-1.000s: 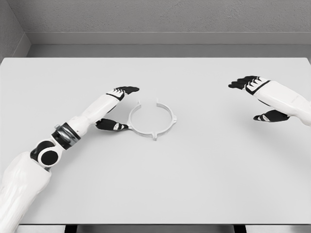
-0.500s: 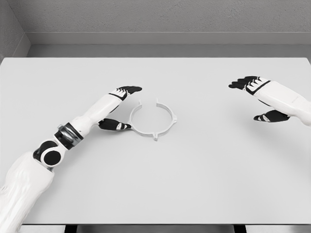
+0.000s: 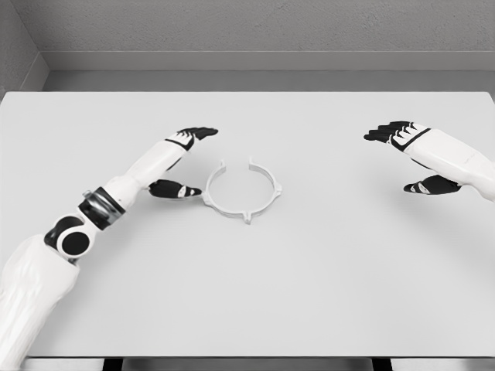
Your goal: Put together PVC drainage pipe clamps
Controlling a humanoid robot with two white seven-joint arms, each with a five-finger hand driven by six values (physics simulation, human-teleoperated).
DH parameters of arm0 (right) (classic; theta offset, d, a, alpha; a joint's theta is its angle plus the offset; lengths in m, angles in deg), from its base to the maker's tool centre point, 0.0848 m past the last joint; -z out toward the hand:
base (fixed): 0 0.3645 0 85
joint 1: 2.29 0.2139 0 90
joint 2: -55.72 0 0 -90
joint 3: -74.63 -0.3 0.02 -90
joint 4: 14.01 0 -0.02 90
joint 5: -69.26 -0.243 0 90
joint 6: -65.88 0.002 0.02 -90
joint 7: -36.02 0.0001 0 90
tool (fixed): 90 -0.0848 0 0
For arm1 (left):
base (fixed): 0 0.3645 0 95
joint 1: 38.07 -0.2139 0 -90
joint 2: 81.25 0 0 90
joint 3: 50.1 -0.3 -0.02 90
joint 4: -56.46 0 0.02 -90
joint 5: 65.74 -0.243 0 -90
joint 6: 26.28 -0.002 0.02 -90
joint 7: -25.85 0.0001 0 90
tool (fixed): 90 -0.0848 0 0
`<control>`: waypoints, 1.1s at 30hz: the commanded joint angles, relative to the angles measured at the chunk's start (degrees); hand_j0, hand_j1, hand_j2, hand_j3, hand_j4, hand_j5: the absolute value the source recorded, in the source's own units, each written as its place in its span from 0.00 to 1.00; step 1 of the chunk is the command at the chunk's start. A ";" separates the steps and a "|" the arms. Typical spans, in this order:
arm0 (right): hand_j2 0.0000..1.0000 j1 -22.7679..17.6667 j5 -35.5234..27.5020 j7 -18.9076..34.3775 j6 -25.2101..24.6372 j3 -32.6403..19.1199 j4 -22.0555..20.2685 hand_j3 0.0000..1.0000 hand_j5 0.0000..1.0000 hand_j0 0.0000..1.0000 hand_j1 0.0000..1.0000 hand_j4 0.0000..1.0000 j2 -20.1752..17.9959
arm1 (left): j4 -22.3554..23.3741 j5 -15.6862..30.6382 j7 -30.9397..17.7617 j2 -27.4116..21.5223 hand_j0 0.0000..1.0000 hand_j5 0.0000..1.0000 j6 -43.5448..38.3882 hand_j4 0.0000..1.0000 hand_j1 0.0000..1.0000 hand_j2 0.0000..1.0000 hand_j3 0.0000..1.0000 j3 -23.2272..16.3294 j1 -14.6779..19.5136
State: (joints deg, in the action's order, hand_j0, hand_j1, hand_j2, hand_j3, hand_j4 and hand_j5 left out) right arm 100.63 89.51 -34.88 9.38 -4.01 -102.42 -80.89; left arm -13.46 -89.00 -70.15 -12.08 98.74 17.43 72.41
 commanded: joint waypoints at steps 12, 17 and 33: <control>1.00 0.00 -0.48 -0.03 -0.10 -0.01 -0.10 1.00 1.00 1.00 1.00 1.00 -0.07 | 3.03 0.23 0.03 0.09 1.00 1.00 -0.02 1.00 1.00 1.00 1.00 -0.02 0.18; 1.00 0.00 -0.39 -0.03 -0.10 -0.01 -0.10 1.00 1.00 1.00 1.00 1.00 -0.07 | 3.12 0.14 0.03 0.61 1.00 1.00 -0.02 1.00 1.00 1.00 1.00 -0.20 0.18; 1.00 0.00 -0.39 -0.03 -0.10 -0.01 -0.01 1.00 1.00 1.00 1.00 1.00 -0.07 | 3.12 -0.03 0.03 2.63 1.00 1.00 -0.02 1.00 1.00 1.00 1.00 -0.55 0.09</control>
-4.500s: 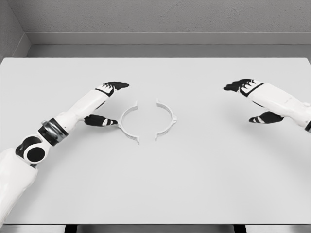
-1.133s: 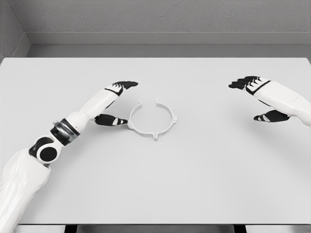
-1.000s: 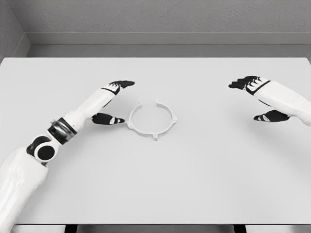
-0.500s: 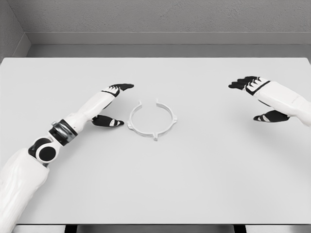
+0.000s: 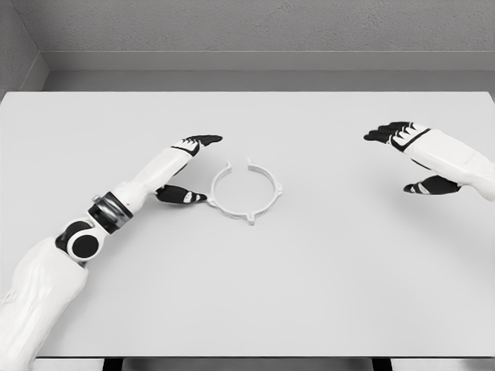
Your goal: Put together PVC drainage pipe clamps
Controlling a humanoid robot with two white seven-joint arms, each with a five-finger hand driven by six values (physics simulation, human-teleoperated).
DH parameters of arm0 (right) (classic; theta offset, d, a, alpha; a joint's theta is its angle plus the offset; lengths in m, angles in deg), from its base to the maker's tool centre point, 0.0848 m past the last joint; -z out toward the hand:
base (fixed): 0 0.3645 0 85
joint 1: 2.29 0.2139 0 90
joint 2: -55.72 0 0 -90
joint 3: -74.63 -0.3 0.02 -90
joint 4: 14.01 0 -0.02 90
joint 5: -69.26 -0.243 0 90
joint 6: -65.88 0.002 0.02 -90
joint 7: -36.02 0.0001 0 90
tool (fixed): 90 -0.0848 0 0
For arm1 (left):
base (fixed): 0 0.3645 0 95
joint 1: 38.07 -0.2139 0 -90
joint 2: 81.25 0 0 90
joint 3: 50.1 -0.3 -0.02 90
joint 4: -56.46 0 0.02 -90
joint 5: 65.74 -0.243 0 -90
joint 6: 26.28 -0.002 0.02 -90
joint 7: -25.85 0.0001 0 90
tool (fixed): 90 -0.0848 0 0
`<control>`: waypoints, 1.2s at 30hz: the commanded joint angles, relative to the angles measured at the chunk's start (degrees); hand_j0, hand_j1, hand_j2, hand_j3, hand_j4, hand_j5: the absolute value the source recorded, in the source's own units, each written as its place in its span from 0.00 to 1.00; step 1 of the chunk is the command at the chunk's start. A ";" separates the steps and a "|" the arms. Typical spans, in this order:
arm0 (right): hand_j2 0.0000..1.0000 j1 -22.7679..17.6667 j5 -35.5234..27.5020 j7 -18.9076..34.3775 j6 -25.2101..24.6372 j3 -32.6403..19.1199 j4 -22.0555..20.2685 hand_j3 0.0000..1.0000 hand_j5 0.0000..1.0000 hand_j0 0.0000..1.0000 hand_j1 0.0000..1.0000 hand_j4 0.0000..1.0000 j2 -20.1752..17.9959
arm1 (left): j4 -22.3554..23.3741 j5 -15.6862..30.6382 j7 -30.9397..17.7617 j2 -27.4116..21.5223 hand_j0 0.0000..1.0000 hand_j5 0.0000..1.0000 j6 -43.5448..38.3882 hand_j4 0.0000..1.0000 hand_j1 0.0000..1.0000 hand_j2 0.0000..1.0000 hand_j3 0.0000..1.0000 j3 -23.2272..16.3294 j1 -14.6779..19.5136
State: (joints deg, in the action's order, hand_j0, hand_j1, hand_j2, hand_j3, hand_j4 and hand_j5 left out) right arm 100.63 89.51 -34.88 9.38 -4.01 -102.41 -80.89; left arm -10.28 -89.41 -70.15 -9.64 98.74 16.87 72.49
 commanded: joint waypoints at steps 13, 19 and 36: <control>1.00 -0.09 -0.39 -0.03 -0.10 -0.02 -0.01 1.00 1.00 1.00 1.00 1.00 -0.07 | -0.41 0.38 0.02 0.91 1.00 1.00 -0.02 1.00 1.00 1.00 1.00 0.00 0.00; 1.00 -0.09 -0.39 -0.03 -0.10 -0.02 -0.01 1.00 1.00 1.00 1.00 1.00 -0.07 | -0.59 0.46 0.02 1.17 1.00 1.00 -0.02 1.00 1.00 1.00 1.00 0.00 0.09; 1.00 -0.09 -0.39 -0.03 -0.10 -0.02 -0.01 1.00 1.00 1.00 1.00 1.00 -0.07 | -6.74 1.43 0.02 -3.66 1.00 1.00 -0.02 1.00 1.00 1.00 1.00 0.35 -3.16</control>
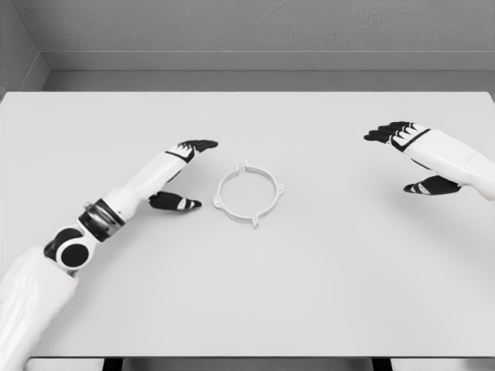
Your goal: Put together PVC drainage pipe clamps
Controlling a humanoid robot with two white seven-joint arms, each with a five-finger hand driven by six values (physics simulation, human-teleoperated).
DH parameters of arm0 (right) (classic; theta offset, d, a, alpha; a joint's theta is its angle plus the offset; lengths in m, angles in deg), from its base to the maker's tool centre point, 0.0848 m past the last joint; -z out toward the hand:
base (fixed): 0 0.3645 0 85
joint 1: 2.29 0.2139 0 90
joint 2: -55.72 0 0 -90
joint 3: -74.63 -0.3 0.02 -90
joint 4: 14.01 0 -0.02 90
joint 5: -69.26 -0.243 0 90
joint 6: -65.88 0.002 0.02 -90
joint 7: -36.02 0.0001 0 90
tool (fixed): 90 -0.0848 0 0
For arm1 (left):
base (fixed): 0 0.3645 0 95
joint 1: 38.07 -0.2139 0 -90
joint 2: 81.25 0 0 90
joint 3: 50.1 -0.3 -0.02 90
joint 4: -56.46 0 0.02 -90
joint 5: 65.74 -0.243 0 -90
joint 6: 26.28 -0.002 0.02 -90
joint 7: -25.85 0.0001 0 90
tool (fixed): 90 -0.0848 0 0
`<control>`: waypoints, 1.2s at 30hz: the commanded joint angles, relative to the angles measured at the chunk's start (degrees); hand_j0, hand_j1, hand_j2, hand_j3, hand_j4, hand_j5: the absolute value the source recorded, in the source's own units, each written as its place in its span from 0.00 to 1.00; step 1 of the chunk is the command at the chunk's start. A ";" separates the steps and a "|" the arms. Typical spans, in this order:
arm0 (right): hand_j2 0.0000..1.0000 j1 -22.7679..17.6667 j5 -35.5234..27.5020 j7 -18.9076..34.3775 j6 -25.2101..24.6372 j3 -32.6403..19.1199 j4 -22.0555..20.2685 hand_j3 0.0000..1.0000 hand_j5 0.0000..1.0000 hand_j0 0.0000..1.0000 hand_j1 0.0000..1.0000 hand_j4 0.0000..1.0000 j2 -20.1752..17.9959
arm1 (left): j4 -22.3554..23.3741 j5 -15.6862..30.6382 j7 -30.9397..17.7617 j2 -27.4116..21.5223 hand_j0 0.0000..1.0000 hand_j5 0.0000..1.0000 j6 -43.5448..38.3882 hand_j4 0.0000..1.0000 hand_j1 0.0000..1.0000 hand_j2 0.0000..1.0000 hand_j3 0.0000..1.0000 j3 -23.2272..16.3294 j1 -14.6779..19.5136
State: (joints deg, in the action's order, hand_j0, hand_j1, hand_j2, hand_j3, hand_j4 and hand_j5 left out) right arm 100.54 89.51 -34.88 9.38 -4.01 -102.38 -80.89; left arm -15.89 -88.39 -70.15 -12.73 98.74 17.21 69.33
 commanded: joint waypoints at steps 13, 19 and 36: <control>1.00 0.00 -0.39 -0.03 -0.10 -0.01 -0.05 1.00 1.00 1.00 1.00 1.00 -0.06 | 0.19 -0.56 0.03 0.21 1.00 1.00 -0.03 1.00 1.00 1.00 1.00 -0.42 0.00; 1.00 0.00 -0.39 -0.03 -0.10 -0.01 -0.05 1.00 1.00 1.00 1.00 1.00 -0.06 | 0.97 -0.56 0.03 0.30 1.00 1.00 -0.03 1.00 1.00 1.00 1.00 -0.43 0.17; 1.00 0.00 -0.39 -0.03 -0.10 -0.01 -0.05 1.00 1.00 1.00 1.00 1.00 -0.06 | 1.24 -0.65 0.03 2.41 1.00 1.00 -0.03 1.00 1.00 1.00 1.00 -1.04 0.35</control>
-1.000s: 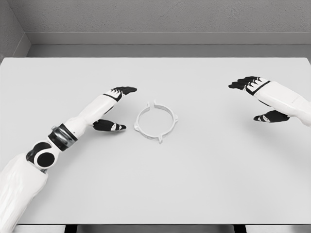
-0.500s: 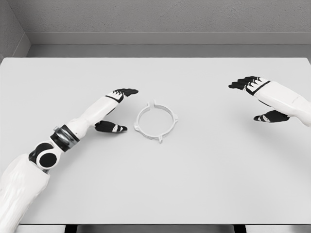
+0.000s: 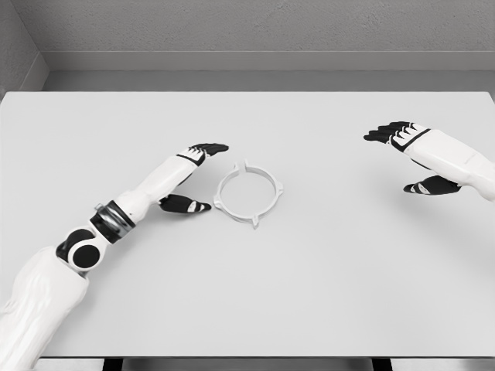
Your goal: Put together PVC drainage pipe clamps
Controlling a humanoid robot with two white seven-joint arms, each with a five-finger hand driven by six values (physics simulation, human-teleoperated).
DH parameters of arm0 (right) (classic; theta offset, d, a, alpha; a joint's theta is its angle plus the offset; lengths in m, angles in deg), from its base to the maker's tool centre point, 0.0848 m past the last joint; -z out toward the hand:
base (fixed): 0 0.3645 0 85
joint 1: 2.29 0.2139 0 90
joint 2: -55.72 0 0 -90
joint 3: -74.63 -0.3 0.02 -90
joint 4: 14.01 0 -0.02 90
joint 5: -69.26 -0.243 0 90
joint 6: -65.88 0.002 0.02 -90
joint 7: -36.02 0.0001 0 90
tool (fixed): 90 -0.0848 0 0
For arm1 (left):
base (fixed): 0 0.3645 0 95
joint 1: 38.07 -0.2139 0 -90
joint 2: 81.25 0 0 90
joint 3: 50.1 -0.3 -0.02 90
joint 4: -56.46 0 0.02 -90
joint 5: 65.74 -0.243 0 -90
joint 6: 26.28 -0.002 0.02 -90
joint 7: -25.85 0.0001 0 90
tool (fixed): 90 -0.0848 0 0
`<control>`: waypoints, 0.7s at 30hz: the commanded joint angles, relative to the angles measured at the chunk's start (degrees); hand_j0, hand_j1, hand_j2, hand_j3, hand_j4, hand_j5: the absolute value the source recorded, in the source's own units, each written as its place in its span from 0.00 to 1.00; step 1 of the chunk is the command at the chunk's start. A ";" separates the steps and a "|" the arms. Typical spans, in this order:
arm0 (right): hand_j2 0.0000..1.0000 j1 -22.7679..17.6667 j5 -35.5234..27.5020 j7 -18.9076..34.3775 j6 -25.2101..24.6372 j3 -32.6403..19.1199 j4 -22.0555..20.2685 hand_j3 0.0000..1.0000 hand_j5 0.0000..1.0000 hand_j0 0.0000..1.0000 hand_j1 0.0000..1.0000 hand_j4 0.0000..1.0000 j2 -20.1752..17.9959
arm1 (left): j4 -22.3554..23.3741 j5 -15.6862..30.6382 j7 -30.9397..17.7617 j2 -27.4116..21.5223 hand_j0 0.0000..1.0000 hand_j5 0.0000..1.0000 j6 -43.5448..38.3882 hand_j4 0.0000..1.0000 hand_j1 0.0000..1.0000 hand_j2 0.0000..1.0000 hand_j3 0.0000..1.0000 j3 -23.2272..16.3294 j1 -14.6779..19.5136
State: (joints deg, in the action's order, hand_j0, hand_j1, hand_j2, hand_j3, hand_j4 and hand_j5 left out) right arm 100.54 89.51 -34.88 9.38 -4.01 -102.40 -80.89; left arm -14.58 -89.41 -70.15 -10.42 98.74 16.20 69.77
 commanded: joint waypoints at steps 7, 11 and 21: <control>1.00 0.00 -0.39 -0.03 -0.10 -0.01 -0.02 1.00 1.00 1.00 1.00 1.00 -0.07 | 0.02 0.38 0.03 0.63 1.00 1.00 -0.02 1.00 1.00 1.00 1.00 -0.03 0.00; 1.00 0.00 -0.39 -0.03 -0.10 -0.01 -0.02 1.00 1.00 1.00 1.00 1.00 -0.07 | 0.02 0.38 0.03 1.06 1.00 1.00 -0.02 1.00 1.00 1.00 1.00 -0.03 0.00; 1.00 0.00 -0.39 -0.03 -0.10 -0.01 -0.02 1.00 1.00 1.00 1.00 1.00 -0.07 | 0.02 0.38 0.03 1.42 1.00 1.00 -0.02 1.00 1.00 1.00 1.00 -0.03 0.09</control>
State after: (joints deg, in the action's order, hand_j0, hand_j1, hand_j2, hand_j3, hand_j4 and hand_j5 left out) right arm 100.54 89.51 -34.88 9.38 -4.01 -102.40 -80.89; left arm -14.50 -89.41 -70.15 -9.05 98.74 16.22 69.86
